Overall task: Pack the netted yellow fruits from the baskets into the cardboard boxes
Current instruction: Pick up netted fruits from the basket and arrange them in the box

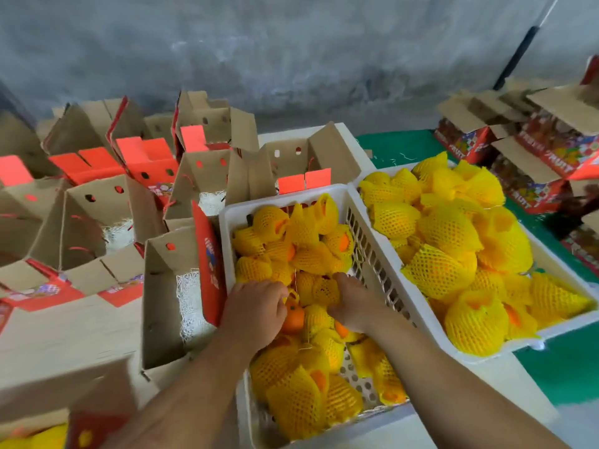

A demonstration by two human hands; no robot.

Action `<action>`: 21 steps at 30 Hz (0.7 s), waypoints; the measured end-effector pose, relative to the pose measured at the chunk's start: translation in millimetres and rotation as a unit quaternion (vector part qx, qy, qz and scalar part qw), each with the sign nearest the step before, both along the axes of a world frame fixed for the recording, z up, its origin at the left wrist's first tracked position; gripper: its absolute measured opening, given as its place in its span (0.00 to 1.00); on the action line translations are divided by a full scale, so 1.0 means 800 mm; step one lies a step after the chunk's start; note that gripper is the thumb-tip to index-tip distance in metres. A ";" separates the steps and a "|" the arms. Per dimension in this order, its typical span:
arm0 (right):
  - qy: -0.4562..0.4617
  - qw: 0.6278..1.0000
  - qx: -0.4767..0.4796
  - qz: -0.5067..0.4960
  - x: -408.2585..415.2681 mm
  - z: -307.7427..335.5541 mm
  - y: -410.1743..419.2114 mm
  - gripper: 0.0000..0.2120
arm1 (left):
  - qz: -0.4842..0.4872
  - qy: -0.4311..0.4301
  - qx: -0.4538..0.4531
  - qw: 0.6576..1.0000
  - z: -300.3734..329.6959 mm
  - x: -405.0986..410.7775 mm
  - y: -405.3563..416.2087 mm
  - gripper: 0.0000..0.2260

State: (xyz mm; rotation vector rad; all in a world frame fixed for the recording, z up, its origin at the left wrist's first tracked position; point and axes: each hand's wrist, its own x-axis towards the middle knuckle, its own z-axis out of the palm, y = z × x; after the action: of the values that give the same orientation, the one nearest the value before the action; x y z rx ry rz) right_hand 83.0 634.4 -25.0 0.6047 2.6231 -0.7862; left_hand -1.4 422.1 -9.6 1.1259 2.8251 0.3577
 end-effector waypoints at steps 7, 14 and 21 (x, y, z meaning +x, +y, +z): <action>-0.011 0.980 0.050 0.190 -0.037 -0.062 -0.041 0.40 | 0.048 -0.026 0.066 0.996 0.009 -0.026 0.010 0.09; 0.042 0.982 0.103 0.155 -0.027 -0.122 -0.037 0.41 | 0.055 -0.001 0.013 0.998 0.001 -0.027 0.010 0.10; 0.032 0.993 -0.013 0.112 -0.042 -0.102 -0.017 0.42 | -0.010 0.034 -0.272 0.962 -0.003 -0.031 0.024 0.26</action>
State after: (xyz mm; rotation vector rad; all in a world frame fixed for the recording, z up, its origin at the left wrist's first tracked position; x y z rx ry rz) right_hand 49.7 620.5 -106.2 0.2738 2.6734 -0.7799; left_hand -26.5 441.4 -12.3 1.0471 2.6944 -0.4461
